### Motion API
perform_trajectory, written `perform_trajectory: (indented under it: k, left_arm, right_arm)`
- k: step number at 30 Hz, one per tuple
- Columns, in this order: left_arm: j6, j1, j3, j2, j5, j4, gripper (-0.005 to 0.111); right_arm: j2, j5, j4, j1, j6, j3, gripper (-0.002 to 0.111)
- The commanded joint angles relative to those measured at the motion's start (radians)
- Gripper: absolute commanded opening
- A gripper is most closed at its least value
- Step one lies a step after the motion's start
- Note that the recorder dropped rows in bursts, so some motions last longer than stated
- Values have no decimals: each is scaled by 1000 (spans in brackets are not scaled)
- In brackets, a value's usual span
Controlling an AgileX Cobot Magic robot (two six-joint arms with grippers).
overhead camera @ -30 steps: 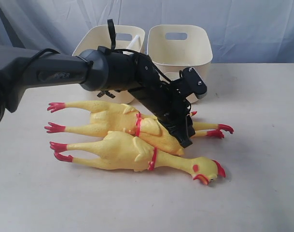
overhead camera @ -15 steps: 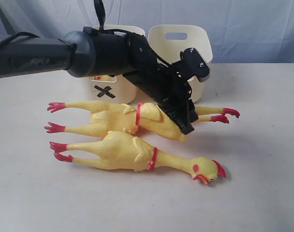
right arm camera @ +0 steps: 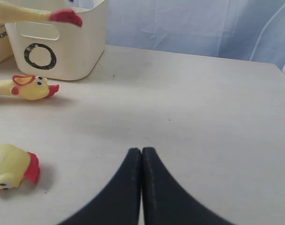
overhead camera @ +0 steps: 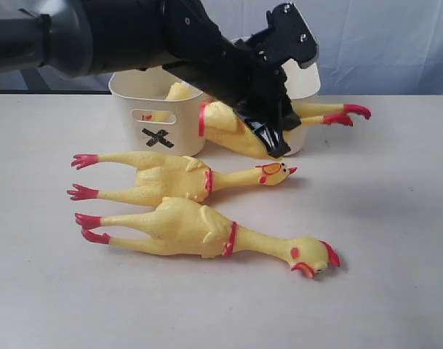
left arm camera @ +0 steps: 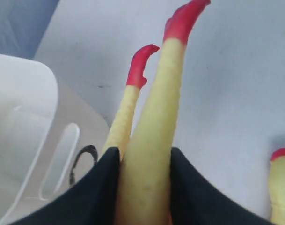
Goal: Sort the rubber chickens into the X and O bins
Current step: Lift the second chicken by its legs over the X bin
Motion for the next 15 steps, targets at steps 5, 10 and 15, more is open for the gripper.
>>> perform_trajectory:
  k: [5, 10, 15]
  left_arm:
    - [-5, 51, -4, -44, -149, -48, 0]
    - [-7, 151, -4, -68, -158, -114, 0]
    - [-7, 272, -4, -73, -250, -227, 0]
  right_arm:
    - [-6, -11, -3, 1, -4, 2, 0]
    - [-6, -11, -3, 1, -4, 2, 0]
    - [-6, -11, -3, 1, -4, 2, 0]
